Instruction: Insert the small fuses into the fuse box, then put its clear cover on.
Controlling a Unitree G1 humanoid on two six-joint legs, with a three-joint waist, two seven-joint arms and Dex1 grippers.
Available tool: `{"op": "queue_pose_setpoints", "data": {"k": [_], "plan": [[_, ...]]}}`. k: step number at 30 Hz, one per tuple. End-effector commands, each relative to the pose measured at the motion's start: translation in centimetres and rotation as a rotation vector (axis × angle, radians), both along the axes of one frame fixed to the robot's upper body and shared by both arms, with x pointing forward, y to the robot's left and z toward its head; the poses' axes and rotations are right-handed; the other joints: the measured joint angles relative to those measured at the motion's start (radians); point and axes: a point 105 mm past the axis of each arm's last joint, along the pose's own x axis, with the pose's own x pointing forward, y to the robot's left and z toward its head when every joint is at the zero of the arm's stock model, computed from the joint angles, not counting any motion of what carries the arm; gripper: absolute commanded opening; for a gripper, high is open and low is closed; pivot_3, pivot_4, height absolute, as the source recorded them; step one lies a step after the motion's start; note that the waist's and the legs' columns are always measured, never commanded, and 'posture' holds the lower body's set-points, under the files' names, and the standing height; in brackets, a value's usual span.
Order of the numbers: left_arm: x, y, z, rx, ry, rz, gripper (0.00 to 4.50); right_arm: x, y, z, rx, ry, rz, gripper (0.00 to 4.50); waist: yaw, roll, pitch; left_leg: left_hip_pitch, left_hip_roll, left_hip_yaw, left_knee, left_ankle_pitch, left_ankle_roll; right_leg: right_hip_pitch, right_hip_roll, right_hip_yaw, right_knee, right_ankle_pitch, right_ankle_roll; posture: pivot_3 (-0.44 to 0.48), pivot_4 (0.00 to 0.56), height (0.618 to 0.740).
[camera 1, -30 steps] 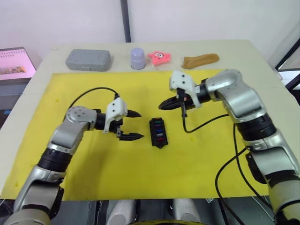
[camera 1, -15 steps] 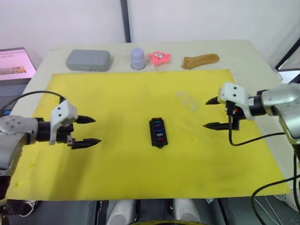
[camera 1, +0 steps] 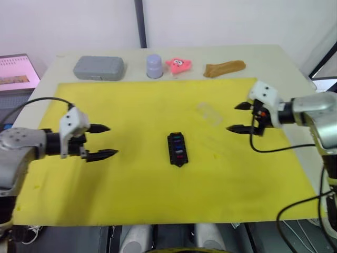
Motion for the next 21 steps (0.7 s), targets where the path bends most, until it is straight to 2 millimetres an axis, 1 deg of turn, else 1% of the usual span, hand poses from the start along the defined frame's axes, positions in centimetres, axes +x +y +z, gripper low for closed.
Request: {"op": "queue_pose_setpoints", "data": {"k": [1, 3, 7, 9, 14, 17, 18, 19, 21], "plan": [[0.3, -2.2, 0.2, -0.009, -0.033, -0.048, 4.5, 1.8, 0.4, -0.5, -0.012, 0.044, -0.102, 4.48, 0.0, 0.0, 0.0, 0.0, 0.0, 0.0, 0.0, 0.0, 0.0, 0.0, 0.0, 0.0, 0.0, 0.0, 0.0, 0.0, 0.15, 0.74], [0.5, -3.4, 0.0, -0.018, -0.043, -0.069, 4.5, 2.6, 1.1, -1.3, -0.016, 0.091, -0.138, 4.48, 0.001, 0.0, 0.0, 0.0, 0.0, 0.0, 0.0, 0.0, 0.0, -0.001, 0.0, 0.0, 0.0, 0.0, 0.0, 0.0, 0.15, 0.74], [0.7, -5.1, -0.2, -0.043, -0.057, -0.093, 4.5, 4.2, 2.1, -2.0, -0.007, 0.136, -0.193, 4.48, -0.001, 0.0, 0.0, -0.001, -0.001, 0.0, 0.0, 0.0, 0.0, 0.0, 0.0, 0.0, 0.0, 0.0, 0.0, 0.0, 0.15, 0.74], [0.7, -5.6, -0.3, -0.048, -0.061, -0.096, 4.5, 5.0, 2.2, -2.4, -0.02, 0.142, -0.224, 4.48, -0.002, 0.0, 0.0, 0.0, -0.001, 0.0, 0.0, 0.0, 0.0, -0.001, 0.0, 0.0, 0.0, 0.0, 0.0, 0.0, 0.15, 0.74], [0.4, -6.0, -0.6, -0.045, -0.064, -0.095, 4.5, 6.3, 2.6, -3.5, -0.03, 0.175, -0.27, 4.48, -0.006, 0.0, 0.0, 0.0, 0.0, 0.0, 0.0, 0.0, 0.0, -0.001, 0.0, 0.0, 0.001, 0.0, 0.0, 0.0, 0.15, 0.74], [0.1, -6.0, -0.8, -0.048, -0.06, -0.085, 4.5, 6.6, 2.8, -3.4, -0.028, 0.176, -0.272, 3.68, -0.007, 0.0, 0.0, 0.0, 0.0, 0.0, 0.0, 0.0, 0.0, -0.001, 0.0, 0.0, 0.001, 0.0, 0.0, 0.0, 0.15, 0.74], [-0.1, -6.0, -0.9, -0.05, -0.057, -0.082, 4.5, 6.6, 3.0, -3.2, -0.025, 0.176, -0.259, 3.28, -0.007, 0.0, 0.0, 0.0, 0.0, 0.0, 0.0, 0.0, 0.0, -0.001, 0.0, 0.0, 0.001, 0.0, 0.0, 0.0, 0.15, 0.74], [-0.2, -6.0, -0.9, -0.05, -0.055, -0.081, 4.5, 6.5, 3.1, -3.1, -0.022, 0.177, -0.25, 2.7, -0.007, 0.0, 0.0, 0.0, 0.0, 0.0, 0.0, 0.0, 0.0, -0.001, 0.0, 0.0, 0.001, 0.0, 0.0, 0.0, 0.15, 0.74], [-0.6, -6.1, -1.0, -0.065, -0.038, -0.067, 4.5, 6.4, 3.3, -2.7, -0.022, 0.176, -0.241, 1.69, -0.007, 0.0, 0.0, 0.0, 0.0, 0.0, 0.0, 0.0, 0.0, -0.001, 0.0, 0.0, 0.001, 0.0, 0.0, 0.0, 0.15, 0.74]]}}
